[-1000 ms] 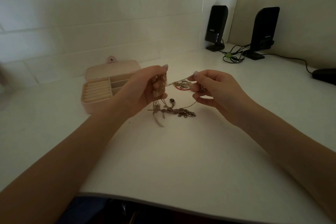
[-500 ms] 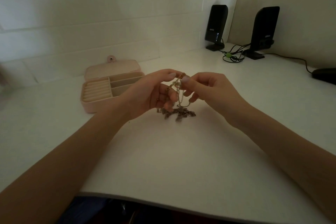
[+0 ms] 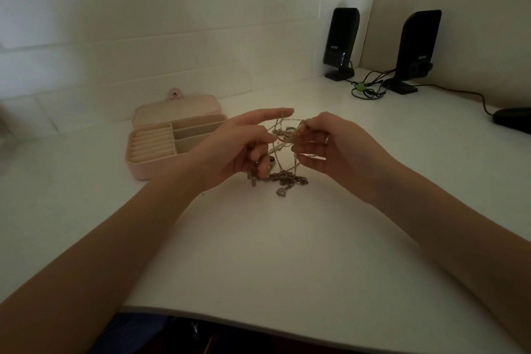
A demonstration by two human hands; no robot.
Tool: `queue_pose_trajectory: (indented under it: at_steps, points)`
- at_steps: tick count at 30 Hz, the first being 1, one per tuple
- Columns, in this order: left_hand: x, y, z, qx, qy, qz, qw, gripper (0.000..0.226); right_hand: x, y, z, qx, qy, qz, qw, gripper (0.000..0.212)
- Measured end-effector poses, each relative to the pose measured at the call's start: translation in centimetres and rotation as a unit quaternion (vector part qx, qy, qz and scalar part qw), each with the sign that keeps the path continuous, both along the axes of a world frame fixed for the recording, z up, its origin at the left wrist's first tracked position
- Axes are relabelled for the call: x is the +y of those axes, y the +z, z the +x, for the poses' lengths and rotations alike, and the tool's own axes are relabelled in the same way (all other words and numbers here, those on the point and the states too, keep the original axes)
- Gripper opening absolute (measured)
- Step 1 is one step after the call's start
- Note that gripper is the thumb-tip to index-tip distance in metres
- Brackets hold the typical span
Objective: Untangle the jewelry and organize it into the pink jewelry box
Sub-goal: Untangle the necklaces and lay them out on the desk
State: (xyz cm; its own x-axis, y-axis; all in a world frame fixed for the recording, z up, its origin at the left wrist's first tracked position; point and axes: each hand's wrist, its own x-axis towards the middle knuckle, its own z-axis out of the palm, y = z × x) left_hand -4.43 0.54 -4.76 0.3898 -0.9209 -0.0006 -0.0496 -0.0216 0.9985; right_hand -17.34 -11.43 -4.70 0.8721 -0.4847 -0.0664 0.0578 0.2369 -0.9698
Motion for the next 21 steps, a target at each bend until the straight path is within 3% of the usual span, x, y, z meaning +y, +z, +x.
queue_pose_trajectory:
  at_steps: [4, 12, 16, 21]
  points:
    - [-0.09, -0.01, -0.24, -0.034, 0.021, 0.003, 0.999, 0.024, -0.14, 0.18, -0.29, -0.014, 0.055, 0.086, 0.995, 0.022]
    - [-0.27, -0.34, -0.13, -0.091, 0.051, 0.021, 0.994, 0.012, -0.5, -0.22, 0.0, -0.045, 0.058, 0.101, 0.992, 0.014]
    - [-0.27, -0.35, 0.03, -0.092, 0.066, 0.027, 0.993, 0.008, -0.53, -0.41, 0.19, -0.088, 0.046, 0.071, 0.993, 0.017]
    - [-0.27, -0.27, 0.08, -0.049, 0.109, -0.006, 0.993, 0.015, -0.79, -0.1, 0.11, -0.09, 0.005, 0.129, 0.988, 0.013]
